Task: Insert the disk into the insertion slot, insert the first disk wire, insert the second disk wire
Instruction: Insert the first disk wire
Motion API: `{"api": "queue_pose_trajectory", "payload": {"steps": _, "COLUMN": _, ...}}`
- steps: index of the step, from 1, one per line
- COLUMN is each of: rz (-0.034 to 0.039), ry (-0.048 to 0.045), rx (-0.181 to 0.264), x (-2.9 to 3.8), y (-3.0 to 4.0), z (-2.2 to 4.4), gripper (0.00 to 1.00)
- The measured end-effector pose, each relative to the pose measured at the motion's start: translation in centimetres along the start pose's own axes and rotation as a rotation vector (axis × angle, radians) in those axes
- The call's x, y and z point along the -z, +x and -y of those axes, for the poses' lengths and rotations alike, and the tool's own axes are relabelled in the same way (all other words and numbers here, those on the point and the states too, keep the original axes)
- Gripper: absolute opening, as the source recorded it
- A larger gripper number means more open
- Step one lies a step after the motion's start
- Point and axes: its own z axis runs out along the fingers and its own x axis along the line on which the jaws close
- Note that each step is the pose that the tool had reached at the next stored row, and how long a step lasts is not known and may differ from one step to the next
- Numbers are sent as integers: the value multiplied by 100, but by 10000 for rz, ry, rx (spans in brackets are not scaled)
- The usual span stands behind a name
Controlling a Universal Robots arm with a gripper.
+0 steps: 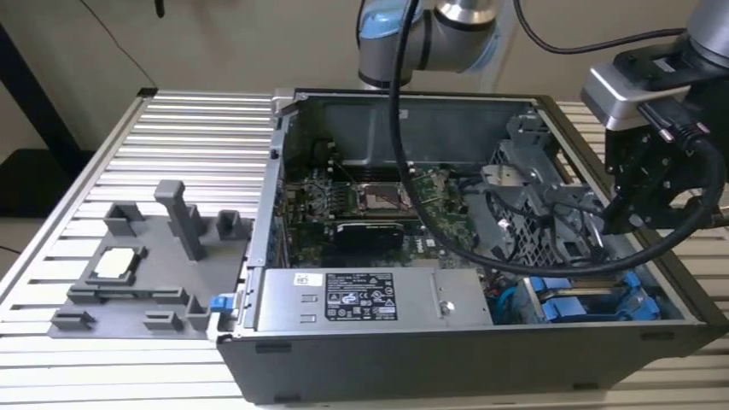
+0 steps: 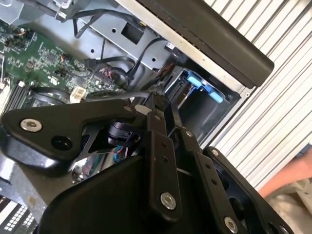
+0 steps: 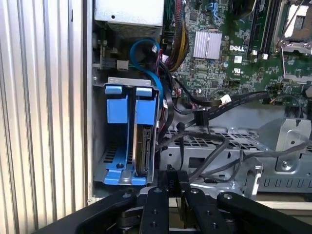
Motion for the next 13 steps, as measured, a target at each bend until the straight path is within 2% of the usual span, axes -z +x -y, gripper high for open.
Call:
{"api": "queue_pose_trajectory", "payload": {"steps": 6, "rz": 32, "ry": -544, "rx": -43, "x": -28, "y": 44, "z": 82, "gripper": 19}}
{"api": "queue_pose_trajectory", "payload": {"steps": 8, "rz": 39, "ry": -697, "rx": -55, "x": -37, "y": 58, "z": 101, "gripper": 19}}
{"api": "queue_pose_trajectory", "payload": {"steps": 10, "rz": 47, "ry": -776, "rx": -62, "x": -53, "y": 71, "z": 114, "gripper": 19}}
{"api": "queue_pose_trajectory", "payload": {"steps": 13, "rz": 47, "ry": -826, "rx": -66, "x": -76, "y": 88, "z": 128, "gripper": 19}}
